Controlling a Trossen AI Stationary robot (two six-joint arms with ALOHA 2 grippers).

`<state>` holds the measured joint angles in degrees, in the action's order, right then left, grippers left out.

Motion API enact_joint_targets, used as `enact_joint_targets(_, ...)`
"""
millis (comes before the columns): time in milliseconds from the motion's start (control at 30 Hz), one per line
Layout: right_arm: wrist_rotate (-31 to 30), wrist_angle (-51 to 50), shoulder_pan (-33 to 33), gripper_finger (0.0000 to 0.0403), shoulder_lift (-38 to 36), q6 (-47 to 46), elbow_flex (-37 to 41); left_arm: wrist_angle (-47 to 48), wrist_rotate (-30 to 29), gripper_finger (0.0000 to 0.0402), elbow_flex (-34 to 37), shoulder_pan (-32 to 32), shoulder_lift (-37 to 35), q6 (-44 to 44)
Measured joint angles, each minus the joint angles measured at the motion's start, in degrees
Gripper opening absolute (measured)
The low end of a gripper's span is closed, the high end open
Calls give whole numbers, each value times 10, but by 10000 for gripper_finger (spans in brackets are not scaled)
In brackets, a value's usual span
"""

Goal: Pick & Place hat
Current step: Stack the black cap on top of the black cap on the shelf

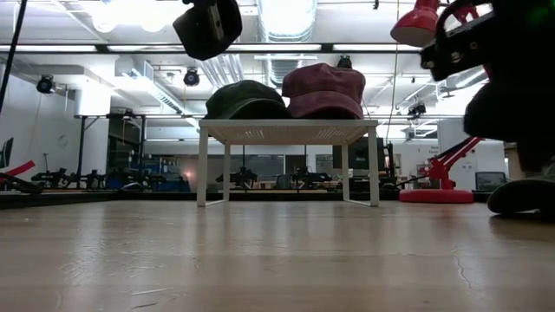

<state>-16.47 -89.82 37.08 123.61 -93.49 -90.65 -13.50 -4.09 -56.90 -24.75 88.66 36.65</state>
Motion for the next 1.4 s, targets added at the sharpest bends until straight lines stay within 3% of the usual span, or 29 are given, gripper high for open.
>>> enact_joint_targets(267, 0, -2, -26, 139, 0, 7, 6, 10, 2, 97, 0, 0, 0, -2)
enact_joint_targets(533, 14, -2, -46, 186, 0, 9, 38, 21, 3, 97, 0, 0, 0, -3)
enact_joint_targets(800, 64, 9, -53, 192, 1, 9, 90, 21, 3, 97, 0, 0, 0, -13)
enact_joint_targets(1400, 64, 17, -54, 177, 1, 4, 118, 20, 2, 97, 0, 0, 0, -25)
